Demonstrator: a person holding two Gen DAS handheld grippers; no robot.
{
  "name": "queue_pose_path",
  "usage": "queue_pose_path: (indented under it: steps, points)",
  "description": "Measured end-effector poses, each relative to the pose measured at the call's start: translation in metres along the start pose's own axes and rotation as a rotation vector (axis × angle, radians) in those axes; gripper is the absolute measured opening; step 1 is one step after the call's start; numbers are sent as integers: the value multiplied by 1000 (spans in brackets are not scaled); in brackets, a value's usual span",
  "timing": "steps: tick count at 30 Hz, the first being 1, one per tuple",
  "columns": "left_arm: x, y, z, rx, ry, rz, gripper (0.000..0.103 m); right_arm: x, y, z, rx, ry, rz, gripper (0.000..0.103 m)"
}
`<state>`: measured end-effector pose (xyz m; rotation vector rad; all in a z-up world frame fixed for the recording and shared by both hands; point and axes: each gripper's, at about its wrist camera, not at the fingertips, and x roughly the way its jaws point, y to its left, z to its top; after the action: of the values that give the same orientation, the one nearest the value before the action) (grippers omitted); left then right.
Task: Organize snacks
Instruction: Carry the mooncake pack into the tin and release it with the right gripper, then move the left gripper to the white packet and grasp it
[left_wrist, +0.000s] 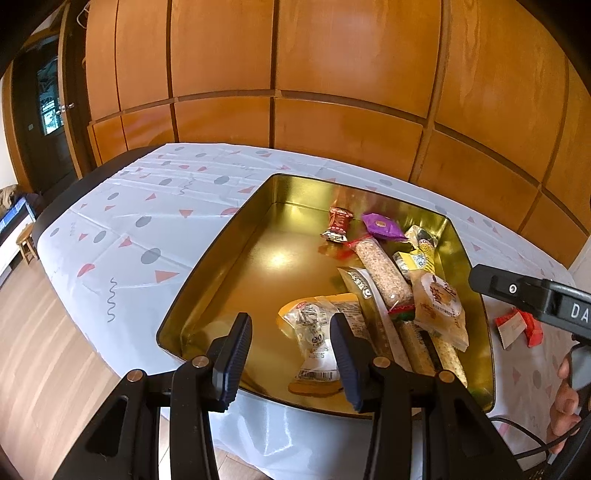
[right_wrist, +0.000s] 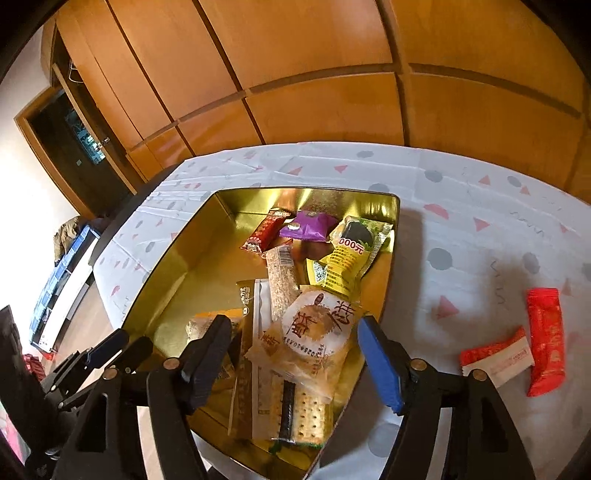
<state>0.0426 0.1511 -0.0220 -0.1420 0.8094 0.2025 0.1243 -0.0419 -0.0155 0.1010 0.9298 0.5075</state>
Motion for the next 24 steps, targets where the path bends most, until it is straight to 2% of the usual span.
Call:
queue_pose_path:
  steps: [5, 11, 17, 24]
  points:
    - [-3, -5, -2, 13, 0, -4, 45, -10, 1, -6, -21, -26, -16, 77]
    - [-7, -10, -2, 29, -10, -7, 45, -28, 0, -9, -73, -80, -66, 86]
    - [-7, -17, -3, 48, -6, -11, 44, -57, -17, -10, -131, -163, -164, 95]
    - [-9, -27, -4, 80, -7, -18, 44, -80, -42, -13, -194, -202, -293, 103]
